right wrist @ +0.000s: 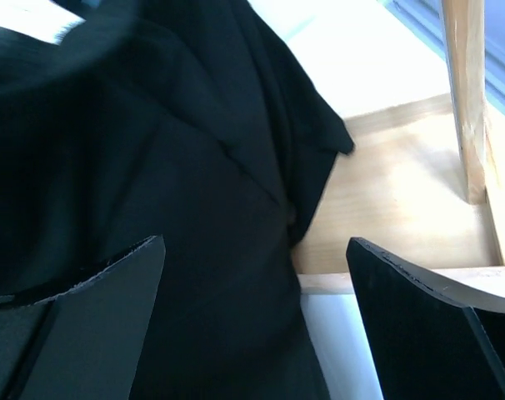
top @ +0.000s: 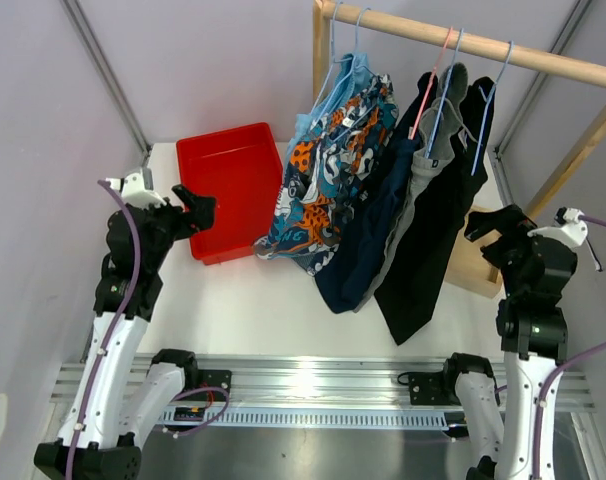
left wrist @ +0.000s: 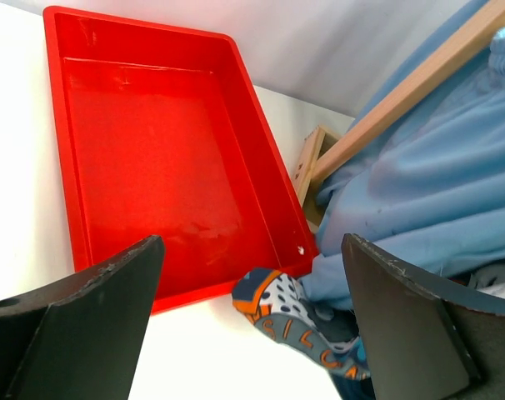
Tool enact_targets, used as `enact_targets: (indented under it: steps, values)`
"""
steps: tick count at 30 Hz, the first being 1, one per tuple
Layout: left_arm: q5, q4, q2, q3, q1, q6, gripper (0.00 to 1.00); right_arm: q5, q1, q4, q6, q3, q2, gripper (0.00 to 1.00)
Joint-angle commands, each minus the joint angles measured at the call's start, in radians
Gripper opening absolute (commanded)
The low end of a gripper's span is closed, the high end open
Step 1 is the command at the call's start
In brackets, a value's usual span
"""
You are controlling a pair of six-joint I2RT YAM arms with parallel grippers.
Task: Remove the shorts from the hanger
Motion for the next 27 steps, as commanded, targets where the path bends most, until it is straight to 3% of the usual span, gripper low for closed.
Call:
enact_targets:
  steps: [1, 7, 14, 17, 23, 27]
  values:
    - [-0.004, 0.022, -0.014, -0.022, -0.003, 0.028, 0.94, -0.061, -0.002, -0.037, -0.008, 0.106, -0.031, 0.99]
    - [-0.017, 0.021, -0.015, -0.018, -0.003, 0.022, 0.95, -0.171, 0.034, -0.017, 0.018, 0.222, -0.017, 0.99]
    - [0.004, 0.032, -0.04, -0.039, -0.005, 0.017, 0.95, -0.09, 0.033, 0.017, 0.023, 0.411, 0.0, 0.99]
    - [0.01, 0.029, -0.038, -0.035, -0.005, 0.019, 0.95, -0.171, 0.033, 0.024, -0.033, 0.549, 0.099, 0.97]
    - [0.007, 0.029, -0.054, -0.036, -0.003, 0.022, 0.95, -0.184, 0.039, 0.029, -0.056, 0.771, 0.297, 0.91]
    - [0.006, 0.027, -0.067, -0.039, -0.003, 0.021, 0.95, -0.167, 0.051, -0.067, -0.065, 0.946, 0.464, 0.81]
